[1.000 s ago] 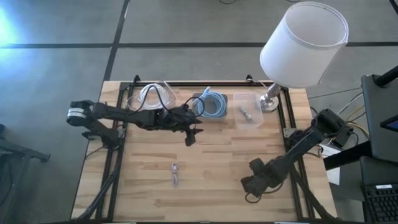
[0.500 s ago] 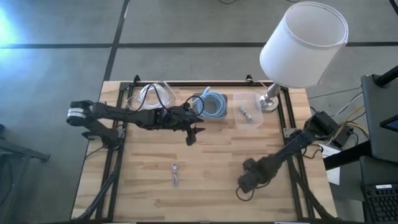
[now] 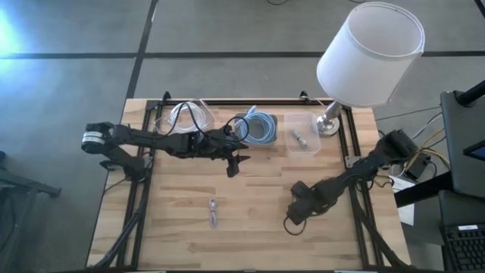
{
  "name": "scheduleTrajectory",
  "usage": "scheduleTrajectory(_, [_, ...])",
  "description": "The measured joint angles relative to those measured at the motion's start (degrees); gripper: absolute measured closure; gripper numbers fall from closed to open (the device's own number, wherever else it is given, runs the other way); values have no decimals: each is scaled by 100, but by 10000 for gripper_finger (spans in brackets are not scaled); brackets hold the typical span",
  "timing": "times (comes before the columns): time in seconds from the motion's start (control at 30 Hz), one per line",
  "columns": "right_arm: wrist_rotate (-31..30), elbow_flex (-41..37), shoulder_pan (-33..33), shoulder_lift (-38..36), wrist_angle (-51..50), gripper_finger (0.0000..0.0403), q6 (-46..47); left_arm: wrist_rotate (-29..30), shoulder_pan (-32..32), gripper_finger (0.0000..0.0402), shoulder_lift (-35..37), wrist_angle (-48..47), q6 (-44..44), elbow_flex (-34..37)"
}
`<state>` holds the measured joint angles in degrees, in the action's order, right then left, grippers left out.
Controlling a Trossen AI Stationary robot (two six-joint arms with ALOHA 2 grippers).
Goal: Pick & Place USB Port
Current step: Put the small white charger cable into the right transparent bin
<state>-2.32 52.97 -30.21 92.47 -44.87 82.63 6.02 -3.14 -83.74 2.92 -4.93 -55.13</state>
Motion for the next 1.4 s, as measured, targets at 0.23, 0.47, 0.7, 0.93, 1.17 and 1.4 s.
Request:
scheduleTrajectory(0.23, [-1564, 4, 458, -1193, -980, 358, -404, 0, 0, 213, 0, -14, -9, 4])
scheduleTrajectory(0.47, [-2768, 7, 1537, -2362, -1644, 355, -1169, 0, 0, 213, 0, -18, -41, 4])
scheduleTrajectory(0.7, [-2958, 12, 2911, -2788, -1195, 354, -2610, 0, 2, 213, 0, -26, -159, 4])
scheduleTrajectory(0.93, [-2893, 15, 4067, -2316, -979, 354, -3489, 0, 2, 213, 0, -38, -256, 7])
scheduleTrajectory(1.17, [-2051, 15, 4977, -1407, -412, 354, -4362, 0, 2, 213, 0, -37, -258, 7])
scheduleTrajectory(1.4, [-1845, 15, 5475, -549, -275, 353, -4731, 1, 2, 213, 0, -42, -182, 7])
